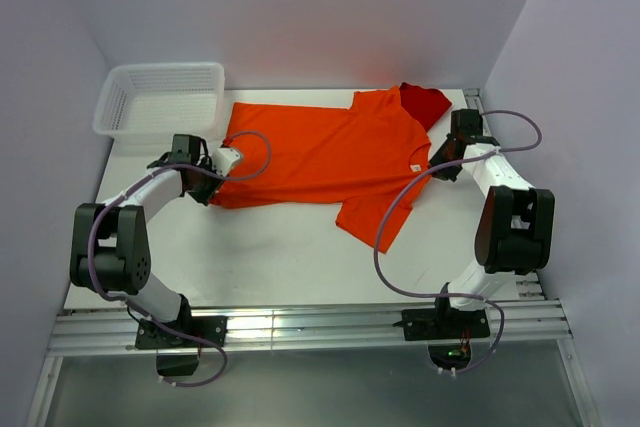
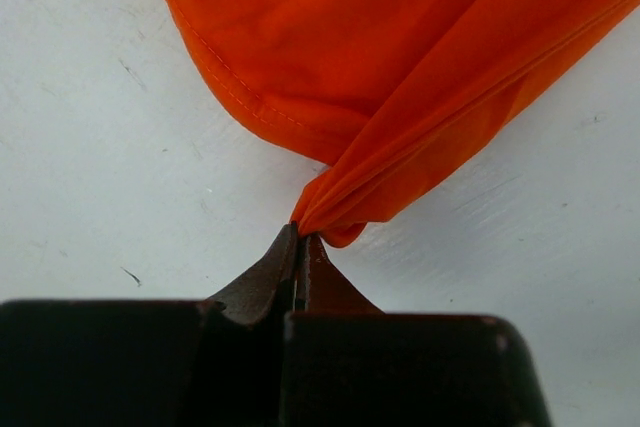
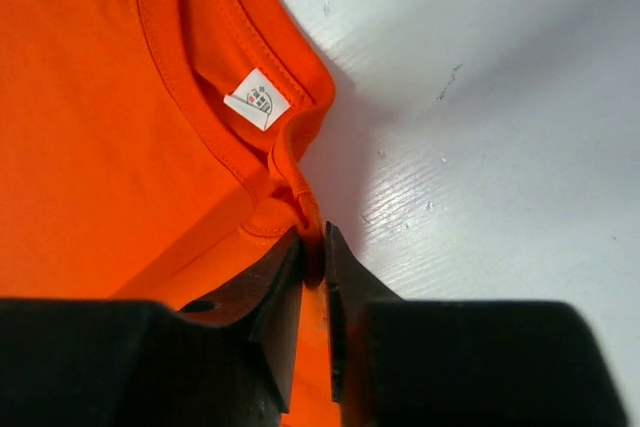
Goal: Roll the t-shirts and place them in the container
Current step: Flatten the tshirt
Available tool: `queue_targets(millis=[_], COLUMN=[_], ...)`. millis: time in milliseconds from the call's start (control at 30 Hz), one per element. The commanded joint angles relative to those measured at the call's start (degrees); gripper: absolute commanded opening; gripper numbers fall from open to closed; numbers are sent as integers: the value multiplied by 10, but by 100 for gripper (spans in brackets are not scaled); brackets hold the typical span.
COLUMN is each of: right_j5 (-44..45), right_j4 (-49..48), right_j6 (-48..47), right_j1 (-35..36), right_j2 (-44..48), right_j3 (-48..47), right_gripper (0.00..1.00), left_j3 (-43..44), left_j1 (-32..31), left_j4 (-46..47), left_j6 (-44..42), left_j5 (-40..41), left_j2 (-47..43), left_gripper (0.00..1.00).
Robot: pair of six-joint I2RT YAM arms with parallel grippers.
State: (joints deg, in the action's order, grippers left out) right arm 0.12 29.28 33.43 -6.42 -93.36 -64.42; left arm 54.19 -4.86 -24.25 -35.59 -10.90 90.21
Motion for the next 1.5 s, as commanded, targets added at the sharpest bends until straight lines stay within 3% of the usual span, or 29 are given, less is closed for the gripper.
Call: queue_targets(millis=[0,67,200,333,600,700,1033,1467], right_j5=[32,27,27,30,61,61,107,105], right_j4=[-9,-5,-9,-17,-21,-33,-34,-62], right_j6=[-2,-1,7,15,66,100,203,263], right_j1=[-4,-4,-4,0,61,121,279,344], right_j2=[10,4,16,67,224,265,274,286], right_j3=[-10,-23,-14,25,165,219,313,374], right_gripper=[26,29,49,55,57,58,54,53], left_j3=[-12,-16,-24,-20,-17,-22,-26,-20], left_j1=[-1,-1,-1,-1,-1,-1,-1,-1], left_j4=[6,5,10,4,-3,1,3,0], left_j6=[-18,-19,-20,-18,-15,-14,-5,0], left_j5=[14,16,22,18,6,6,10,9], left_j2=[-14,-16,-18,-10,-12,-14,-32,-28], left_gripper=[0,0,0,0,0,1,0,0])
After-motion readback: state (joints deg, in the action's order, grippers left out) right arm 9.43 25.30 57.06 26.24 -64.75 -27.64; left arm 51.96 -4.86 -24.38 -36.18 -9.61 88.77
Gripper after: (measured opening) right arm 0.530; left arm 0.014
